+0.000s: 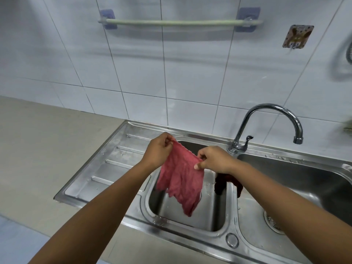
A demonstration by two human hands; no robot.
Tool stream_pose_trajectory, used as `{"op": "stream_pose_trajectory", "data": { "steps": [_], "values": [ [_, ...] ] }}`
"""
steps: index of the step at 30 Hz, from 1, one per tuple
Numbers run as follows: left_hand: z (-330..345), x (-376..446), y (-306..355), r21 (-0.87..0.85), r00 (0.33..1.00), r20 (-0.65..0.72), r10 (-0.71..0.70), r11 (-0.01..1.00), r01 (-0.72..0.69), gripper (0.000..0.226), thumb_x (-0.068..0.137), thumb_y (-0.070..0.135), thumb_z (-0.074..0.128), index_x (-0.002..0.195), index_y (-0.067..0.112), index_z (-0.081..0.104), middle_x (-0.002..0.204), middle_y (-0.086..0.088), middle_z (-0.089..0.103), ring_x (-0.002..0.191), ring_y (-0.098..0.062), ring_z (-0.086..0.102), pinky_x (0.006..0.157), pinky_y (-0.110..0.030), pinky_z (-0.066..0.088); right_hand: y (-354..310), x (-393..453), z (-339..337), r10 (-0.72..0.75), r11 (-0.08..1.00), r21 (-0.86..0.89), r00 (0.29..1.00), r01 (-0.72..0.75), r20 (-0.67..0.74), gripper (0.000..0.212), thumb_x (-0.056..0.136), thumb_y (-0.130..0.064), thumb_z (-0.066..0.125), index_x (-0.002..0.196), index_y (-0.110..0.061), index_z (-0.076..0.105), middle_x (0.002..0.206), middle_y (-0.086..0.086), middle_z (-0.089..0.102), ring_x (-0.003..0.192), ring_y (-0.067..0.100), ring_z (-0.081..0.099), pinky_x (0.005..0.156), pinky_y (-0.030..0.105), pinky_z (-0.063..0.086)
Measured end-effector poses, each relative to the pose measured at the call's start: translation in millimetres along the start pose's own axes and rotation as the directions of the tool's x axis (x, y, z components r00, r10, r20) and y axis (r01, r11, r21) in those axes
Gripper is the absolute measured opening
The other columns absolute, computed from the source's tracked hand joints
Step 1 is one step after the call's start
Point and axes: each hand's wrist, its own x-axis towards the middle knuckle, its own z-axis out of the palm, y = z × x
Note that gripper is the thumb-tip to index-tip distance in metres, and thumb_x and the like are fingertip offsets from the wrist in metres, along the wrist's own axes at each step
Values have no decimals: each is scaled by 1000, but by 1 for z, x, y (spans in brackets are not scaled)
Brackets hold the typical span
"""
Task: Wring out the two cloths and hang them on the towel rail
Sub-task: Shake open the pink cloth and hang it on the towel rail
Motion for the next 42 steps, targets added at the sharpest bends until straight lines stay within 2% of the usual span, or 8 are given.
{"op": "stream_pose_trajectory", "data": {
  "steps": [3, 7, 11, 15, 20, 24, 32, 42],
  "values": [
    [5, 1, 2, 15, 997, -70, 29, 999, -28, 10, 87, 10, 59, 91, 18, 65, 82, 6, 64, 74, -7, 58, 65, -14, 43, 0, 1, 7, -38, 989, -142, 999, 42, 29, 30, 75, -35, 75, 67, -26, 48, 79, -10, 49, 85, 16, 47, 76, 36, 42],
    [8, 3, 5, 70, 993, -95, 73, 995, -67, 9, 84, 9, 60, 90, 15, 63, 81, -3, 66, 76, -17, 59, 69, -30, 48, 1, -5, 16, -18, 999, -32, 1000, 19, 12, 20, 78, -18, 71, 81, -20, 51, 77, -3, 58, 78, 21, 57, 64, 31, 41],
    [1, 7, -1, 173, 990, -77, 114, 980, -99, 11, 83, 7, 57, 91, 14, 60, 75, 4, 59, 71, -15, 54, 58, -23, 42, 6, -11, 13, 3, 1000, 8, 1000, -3, 29, 27, 79, -22, 74, 93, -26, 51, 89, -4, 63, 82, 18, 61, 66, 29, 46],
    [0, 10, -7, 306, 985, -15, 170, 939, -157, 14, 82, 5, 54, 92, 14, 59, 79, 5, 58, 74, -16, 54, 61, -28, 45, 12, -8, 9, 18, 987, -157, 1000, -21, -18, 7, 83, -14, 65, 85, -17, 59, 87, 2, 64, 86, 23, 61, 70, 32, 45],
    [4, 14, -14, 402, 980, 24, 196, 896, -189, 20, 82, 0, 49, 87, 13, 64, 83, 0, 60, 83, -22, 55, 65, -32, 44, 20, -2, 11, 58, 940, -329, 992, -93, -116, 11, 79, -1, 58, 87, -8, 64, 89, 11, 64, 90, 31, 62, 73, 35, 48],
    [1, 14, -16, 341, 984, -65, 166, 931, -134, 19, 80, 0, 47, 77, 16, 57, 78, 4, 54, 81, -22, 53, 61, -29, 35, 30, -3, 11, 95, 929, -336, 976, -157, -195, 17, 76, -8, 63, 93, -8, 64, 98, 12, 64, 95, 32, 61, 74, 36, 49],
    [-1, 10, -13, 277, 999, 17, 33, 960, -36, 15, 91, 10, 37, 82, 17, 47, 87, 0, 57, 82, -21, 52, 65, -33, 35, 49, -5, 16, 208, 885, -363, 946, -291, -249, 27, 86, -8, 50, 109, -13, 63, 108, 10, 66, 103, 31, 61, 71, 33, 46],
    [-10, 13, -32, 383, 999, 22, 34, 923, -40, 8, 92, 23, 49, 90, 16, 51, 85, 1, 59, 78, -21, 57, 63, -34, 44, 55, -4, 7, 312, 950, 126, 896, -287, -315, 14, 91, -7, 52, 98, -13, 62, 96, 11, 70, 85, 27, 61, 75, 34, 48]
  ]
}}
